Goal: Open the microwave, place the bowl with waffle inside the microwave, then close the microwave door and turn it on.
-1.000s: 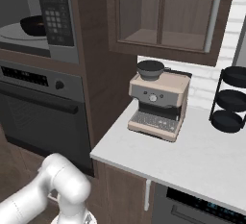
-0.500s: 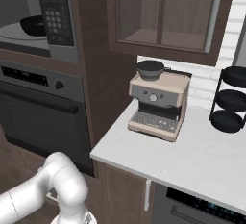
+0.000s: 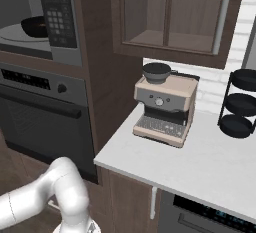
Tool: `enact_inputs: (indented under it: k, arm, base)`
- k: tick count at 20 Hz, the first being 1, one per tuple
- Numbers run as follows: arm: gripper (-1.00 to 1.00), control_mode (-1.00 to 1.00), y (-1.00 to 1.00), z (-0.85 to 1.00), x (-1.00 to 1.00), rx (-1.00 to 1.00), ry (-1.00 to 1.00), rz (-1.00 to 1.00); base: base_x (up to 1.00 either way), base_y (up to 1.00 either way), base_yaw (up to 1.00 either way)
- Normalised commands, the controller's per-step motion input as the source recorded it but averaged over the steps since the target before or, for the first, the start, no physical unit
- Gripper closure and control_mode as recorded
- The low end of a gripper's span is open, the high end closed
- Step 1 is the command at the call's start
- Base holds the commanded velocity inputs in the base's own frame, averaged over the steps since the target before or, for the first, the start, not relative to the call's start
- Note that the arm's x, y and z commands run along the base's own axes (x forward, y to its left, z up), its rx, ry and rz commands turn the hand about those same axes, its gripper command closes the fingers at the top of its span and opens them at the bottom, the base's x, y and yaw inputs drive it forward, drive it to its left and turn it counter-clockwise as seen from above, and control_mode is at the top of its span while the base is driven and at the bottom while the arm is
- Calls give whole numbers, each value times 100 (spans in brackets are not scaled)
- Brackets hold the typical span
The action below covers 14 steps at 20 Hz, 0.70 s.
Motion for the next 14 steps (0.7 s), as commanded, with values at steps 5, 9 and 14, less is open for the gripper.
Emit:
enact_inputs:
  k: [5, 9, 14]
  arm:
    - [-100, -100, 13, 14, 7, 0, 0, -4]
    - [-100, -100, 6, 25, 2, 0, 0, -7]
    - [-100, -100, 0, 30, 0, 0, -3, -10]
  base:
    - [0, 0, 0]
    - [0, 0, 0]
    - [0, 0, 0]
